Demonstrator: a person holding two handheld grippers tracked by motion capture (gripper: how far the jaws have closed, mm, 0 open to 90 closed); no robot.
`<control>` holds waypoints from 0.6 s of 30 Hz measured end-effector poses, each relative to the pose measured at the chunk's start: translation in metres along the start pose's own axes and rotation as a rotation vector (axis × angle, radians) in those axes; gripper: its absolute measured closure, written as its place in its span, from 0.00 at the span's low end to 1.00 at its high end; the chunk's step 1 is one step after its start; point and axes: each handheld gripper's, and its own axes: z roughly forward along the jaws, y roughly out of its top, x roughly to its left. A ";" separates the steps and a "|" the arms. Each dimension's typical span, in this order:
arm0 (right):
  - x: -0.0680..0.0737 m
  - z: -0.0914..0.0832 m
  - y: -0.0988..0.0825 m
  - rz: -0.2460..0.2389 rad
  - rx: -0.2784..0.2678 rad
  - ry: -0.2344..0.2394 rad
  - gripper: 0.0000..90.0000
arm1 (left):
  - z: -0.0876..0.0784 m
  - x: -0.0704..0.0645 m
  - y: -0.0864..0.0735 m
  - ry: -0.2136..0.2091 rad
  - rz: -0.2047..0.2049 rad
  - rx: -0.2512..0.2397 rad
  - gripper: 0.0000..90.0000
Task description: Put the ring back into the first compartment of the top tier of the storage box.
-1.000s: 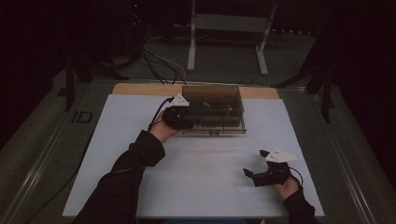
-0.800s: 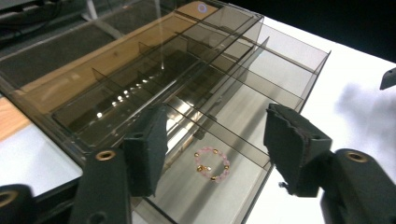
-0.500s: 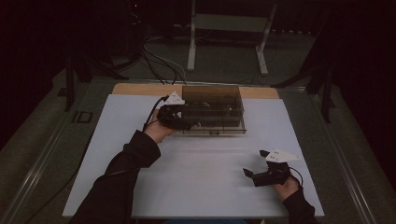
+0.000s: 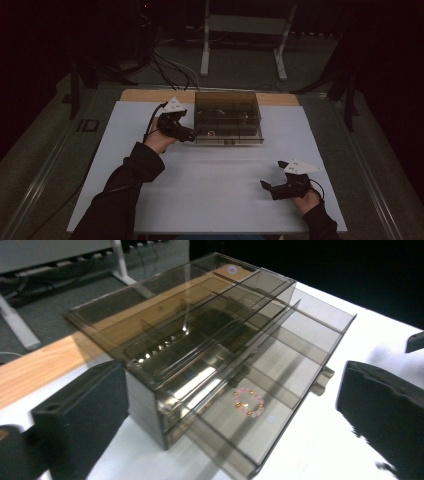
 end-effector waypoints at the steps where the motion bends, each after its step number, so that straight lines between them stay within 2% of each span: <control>1: 0.000 0.000 0.000 0.000 0.001 0.001 0.01 | -0.001 0.000 -0.001 0.004 0.007 0.007 0.01; 2: 0.000 0.000 0.000 0.000 0.001 0.001 0.00 | -0.003 0.000 -0.003 0.014 0.025 0.017 0.01; 5: 0.000 0.000 0.000 -0.001 0.002 0.001 0.00 | -0.005 -0.001 -0.007 0.024 0.044 0.036 0.01; 18: 0.001 0.000 0.000 -0.004 0.001 0.004 0.00 | -0.023 -0.001 -0.021 0.027 0.045 0.043 0.01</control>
